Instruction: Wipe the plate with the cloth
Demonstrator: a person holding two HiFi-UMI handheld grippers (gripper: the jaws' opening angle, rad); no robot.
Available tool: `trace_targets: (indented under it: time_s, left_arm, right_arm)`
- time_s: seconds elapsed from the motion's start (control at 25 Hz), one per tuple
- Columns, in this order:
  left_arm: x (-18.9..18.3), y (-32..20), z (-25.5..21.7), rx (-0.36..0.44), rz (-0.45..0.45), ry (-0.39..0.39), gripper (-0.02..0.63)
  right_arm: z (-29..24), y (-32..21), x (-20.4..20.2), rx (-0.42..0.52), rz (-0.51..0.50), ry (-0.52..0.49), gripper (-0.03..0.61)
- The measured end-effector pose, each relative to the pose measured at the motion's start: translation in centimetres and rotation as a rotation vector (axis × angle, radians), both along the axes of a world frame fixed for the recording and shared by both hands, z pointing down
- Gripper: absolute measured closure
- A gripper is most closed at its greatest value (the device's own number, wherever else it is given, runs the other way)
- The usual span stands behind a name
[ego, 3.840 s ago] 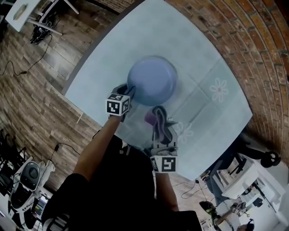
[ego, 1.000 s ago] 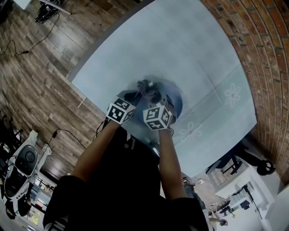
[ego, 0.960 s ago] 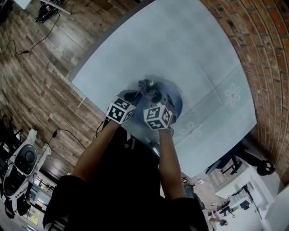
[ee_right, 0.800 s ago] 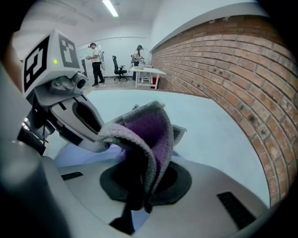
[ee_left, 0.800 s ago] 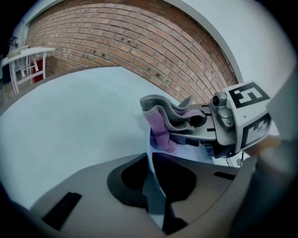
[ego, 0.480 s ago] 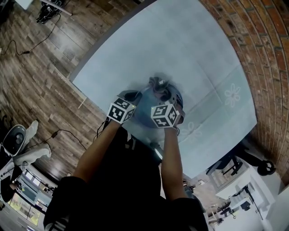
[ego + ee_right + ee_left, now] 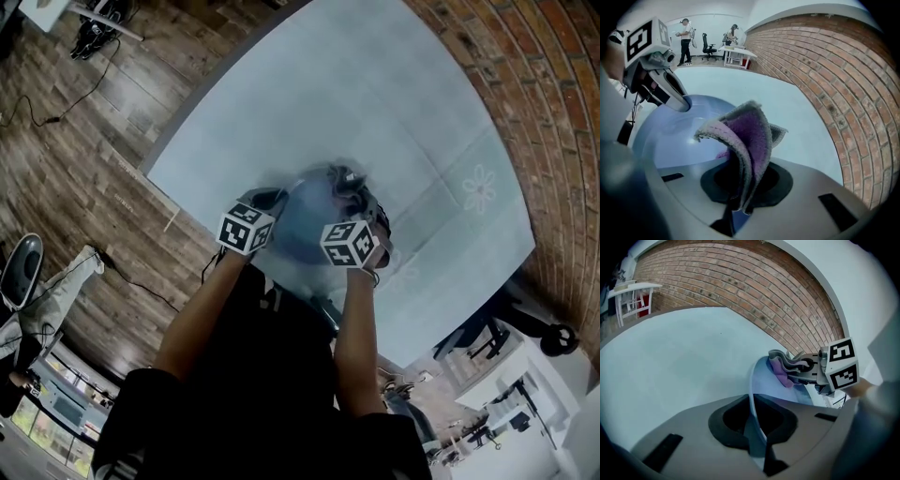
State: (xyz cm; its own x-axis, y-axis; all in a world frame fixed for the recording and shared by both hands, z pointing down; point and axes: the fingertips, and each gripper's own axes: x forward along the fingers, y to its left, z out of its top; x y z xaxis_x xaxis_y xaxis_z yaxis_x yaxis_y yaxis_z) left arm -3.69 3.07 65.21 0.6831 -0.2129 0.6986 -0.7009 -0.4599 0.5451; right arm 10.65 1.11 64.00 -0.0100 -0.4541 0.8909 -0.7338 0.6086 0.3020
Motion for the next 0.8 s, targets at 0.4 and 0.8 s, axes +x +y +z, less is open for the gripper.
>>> trace_targets:
  time_s: [0.4, 0.8]
  left_arm:
    - [-0.1, 0.1, 0.0, -0.036, -0.055, 0.020, 0.569]
    - [-0.2, 0.0, 0.0, -0.034, -0.101, 0.024, 0.571]
  right_arm:
    - [0.2, 4.3, 2.5, -0.079, 0.023, 0.059, 0.518]
    - [0.2, 9.5, 1.9, -0.179, -0.043, 0.056, 0.518]
